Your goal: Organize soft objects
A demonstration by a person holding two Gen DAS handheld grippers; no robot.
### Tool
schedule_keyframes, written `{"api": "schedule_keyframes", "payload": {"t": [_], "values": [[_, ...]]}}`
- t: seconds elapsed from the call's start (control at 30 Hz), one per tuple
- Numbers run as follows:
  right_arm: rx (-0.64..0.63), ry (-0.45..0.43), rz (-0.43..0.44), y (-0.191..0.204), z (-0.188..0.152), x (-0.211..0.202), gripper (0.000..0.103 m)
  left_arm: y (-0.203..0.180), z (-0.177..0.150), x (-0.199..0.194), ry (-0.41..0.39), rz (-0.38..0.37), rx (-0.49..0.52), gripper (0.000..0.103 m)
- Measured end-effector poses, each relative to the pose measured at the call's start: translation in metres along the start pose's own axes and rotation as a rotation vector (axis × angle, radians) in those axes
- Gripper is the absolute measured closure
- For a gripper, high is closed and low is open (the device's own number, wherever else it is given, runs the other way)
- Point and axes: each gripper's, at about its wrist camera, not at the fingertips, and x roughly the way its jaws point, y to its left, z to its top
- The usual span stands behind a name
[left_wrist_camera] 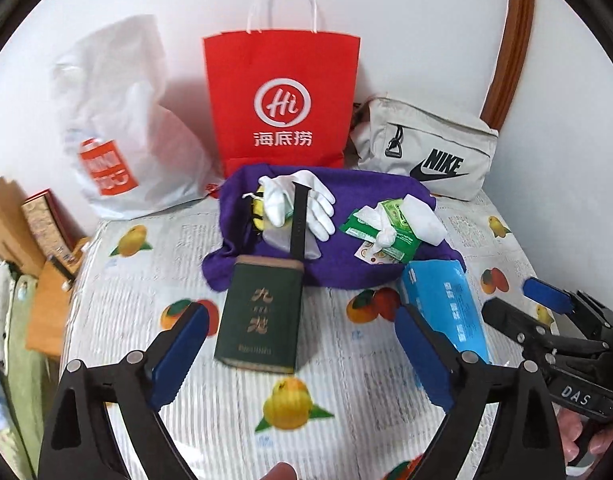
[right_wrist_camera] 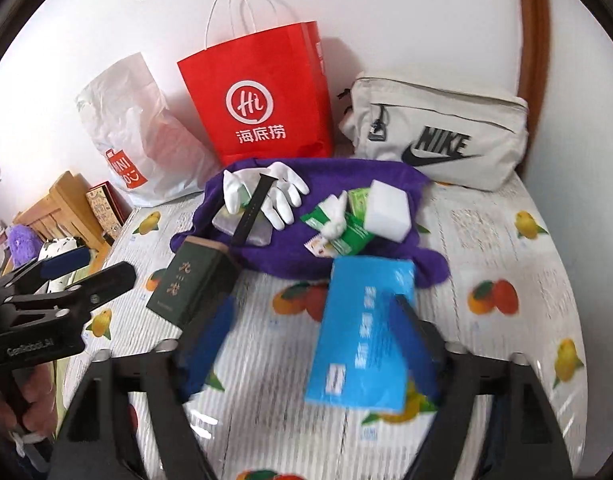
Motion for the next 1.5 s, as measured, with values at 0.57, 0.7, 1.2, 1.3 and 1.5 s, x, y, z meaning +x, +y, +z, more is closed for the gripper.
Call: {"api": "schedule_keyframes", "payload": {"t": [0.57,0.7,1.2,1.3,1.5], "values": [[0.0,-0.024,-0.004,0.008,-0.089,-0.08,0.004,-0.02,-0.093,-0.089,-0.09,0.078,-0.015,0.007],[0.0,-0.032,-0.006,0.009,-0.108,-0.093,0.004,-0.023,-0.11,-0.099,-0.086,0.077,-0.018,0.007],[-0.037,-0.086,-0.028,0.017,-0.143,-0.141,0.004,-0.037,-0.147,-0.138,-0.114,0.052,-0.006,0.007],[-0.043,-0.09,-0.031,0.02,-0.146,-0.147,0.004,-0.036,-0.15,-0.142,-0.115,0.064,-0.009,0.007],[-0.057,-0.107,-0.039,0.026,-0.149,-0.156,0.004,-0.037,-0.153,-0.149,-0.122,0.065,0.005,0.007]]}}
